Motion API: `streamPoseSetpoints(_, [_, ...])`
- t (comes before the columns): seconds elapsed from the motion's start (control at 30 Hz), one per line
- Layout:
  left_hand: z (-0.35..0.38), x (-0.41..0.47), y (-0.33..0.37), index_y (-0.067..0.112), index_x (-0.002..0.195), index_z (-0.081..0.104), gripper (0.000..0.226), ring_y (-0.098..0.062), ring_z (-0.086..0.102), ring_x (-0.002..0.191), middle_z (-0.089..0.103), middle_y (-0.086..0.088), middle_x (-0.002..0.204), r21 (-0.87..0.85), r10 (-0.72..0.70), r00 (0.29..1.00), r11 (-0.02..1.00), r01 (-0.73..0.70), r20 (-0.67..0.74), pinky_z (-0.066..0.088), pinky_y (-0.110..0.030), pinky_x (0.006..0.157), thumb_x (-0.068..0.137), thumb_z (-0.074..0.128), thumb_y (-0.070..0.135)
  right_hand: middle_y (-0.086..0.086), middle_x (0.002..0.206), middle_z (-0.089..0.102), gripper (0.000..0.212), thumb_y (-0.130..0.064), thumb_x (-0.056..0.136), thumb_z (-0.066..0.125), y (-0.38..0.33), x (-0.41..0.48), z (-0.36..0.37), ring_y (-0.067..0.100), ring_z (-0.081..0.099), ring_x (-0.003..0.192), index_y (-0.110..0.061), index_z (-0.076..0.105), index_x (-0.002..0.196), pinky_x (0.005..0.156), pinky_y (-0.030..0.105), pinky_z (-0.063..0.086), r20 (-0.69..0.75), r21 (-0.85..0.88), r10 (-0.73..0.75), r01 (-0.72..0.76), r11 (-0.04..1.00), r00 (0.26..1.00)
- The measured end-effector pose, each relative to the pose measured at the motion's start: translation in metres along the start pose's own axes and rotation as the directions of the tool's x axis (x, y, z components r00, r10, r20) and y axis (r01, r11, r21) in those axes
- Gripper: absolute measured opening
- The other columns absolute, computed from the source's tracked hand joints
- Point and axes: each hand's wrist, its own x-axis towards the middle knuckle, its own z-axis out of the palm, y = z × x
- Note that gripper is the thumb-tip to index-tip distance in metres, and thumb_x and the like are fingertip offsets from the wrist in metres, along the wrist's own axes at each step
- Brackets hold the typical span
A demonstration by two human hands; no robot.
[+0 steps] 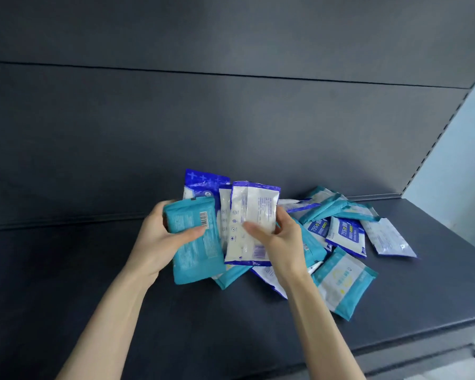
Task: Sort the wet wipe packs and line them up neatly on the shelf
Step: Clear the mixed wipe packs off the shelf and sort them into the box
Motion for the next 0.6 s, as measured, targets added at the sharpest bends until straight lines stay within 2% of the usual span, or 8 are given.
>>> streamPoseSetpoints(0.1, [0.000,-0.035,0.007,0.019,0.107,0.061,0.040,-0.010,0.069,0.090,0.073,0.006,0.097,-0.081,0.015,0.993,0.997,-0.005,0.117,0.053,-0.030,0.073,0.071,0.077,0.014,0.004,0.098,0.074,0.026,-0.003,0.081,0.071,-0.010,-0.041,-0.013,0.023,0.070,0.090,-0.009,0.063,0.105,0.076,0.039,0.058,-0.017,0.039,0.011,-0.010,0.999,1.000])
streamPoseSetpoints(0.27, [0.012,-0.099,0.001,0.017,0.109,0.062,0.040,-0.010,0.068,0.095,0.073,0.007,0.101,-0.149,0.069,0.939,0.989,-0.019,0.338,0.056,-0.020,0.071,0.070,0.068,0.024,0.007,0.113,0.069,0.039,-0.007,0.085,0.063,-0.015,-0.129,-0.039,0.027,0.067,0.102,-0.014,0.052,0.122,0.085,0.044,0.056,-0.052,0.165,0.066,-0.057,0.985,0.996])
streamPoseSetpoints(0.33, [0.017,-0.124,-0.009,0.017,0.111,0.060,0.041,-0.009,0.069,0.094,0.073,0.008,0.101,-0.148,0.057,0.906,0.989,0.007,0.420,0.055,-0.019,0.069,0.072,0.066,0.026,0.007,0.113,0.069,0.042,-0.008,0.084,0.062,-0.010,-0.170,-0.047,0.027,0.067,0.102,-0.014,0.049,0.124,0.081,0.042,0.057,-0.100,0.193,0.092,-0.071,0.979,0.991])
streamPoseSetpoints(0.4, [0.024,-0.153,-0.023,0.017,0.113,0.058,0.041,-0.010,0.069,0.093,0.073,0.007,0.101,-0.157,0.049,0.879,0.987,0.030,0.475,0.055,-0.020,0.068,0.074,0.065,0.025,0.006,0.109,0.071,0.040,-0.006,0.087,0.060,-0.004,-0.215,-0.053,0.024,0.069,0.096,-0.013,0.047,0.124,0.071,0.032,0.058,-0.177,0.180,0.123,-0.091,0.979,0.976])
streamPoseSetpoints(0.47, [0.033,-0.183,-0.037,0.018,0.114,0.057,0.042,-0.013,0.069,0.095,0.072,0.005,0.103,-0.146,0.024,0.855,0.987,0.061,0.519,0.055,-0.029,0.074,0.074,0.066,0.028,0.004,0.105,0.072,0.039,-0.007,0.087,0.061,-0.002,-0.259,-0.062,0.021,0.071,0.091,-0.015,0.046,0.122,0.065,0.026,0.056,-0.263,0.163,0.151,-0.110,0.980,0.953])
streamPoseSetpoints(0.6, [0.063,-0.242,-0.053,0.019,0.113,0.056,0.043,-0.014,0.068,0.097,0.072,0.006,0.103,-0.089,-0.020,0.772,0.991,0.099,0.635,0.053,-0.037,0.083,0.073,0.066,0.032,0.005,0.102,0.071,0.037,-0.010,0.084,0.064,-0.001,-0.340,-0.091,0.022,0.071,0.088,-0.020,0.048,0.116,0.061,0.026,0.057,-0.463,0.188,0.185,-0.108,0.976,0.867])
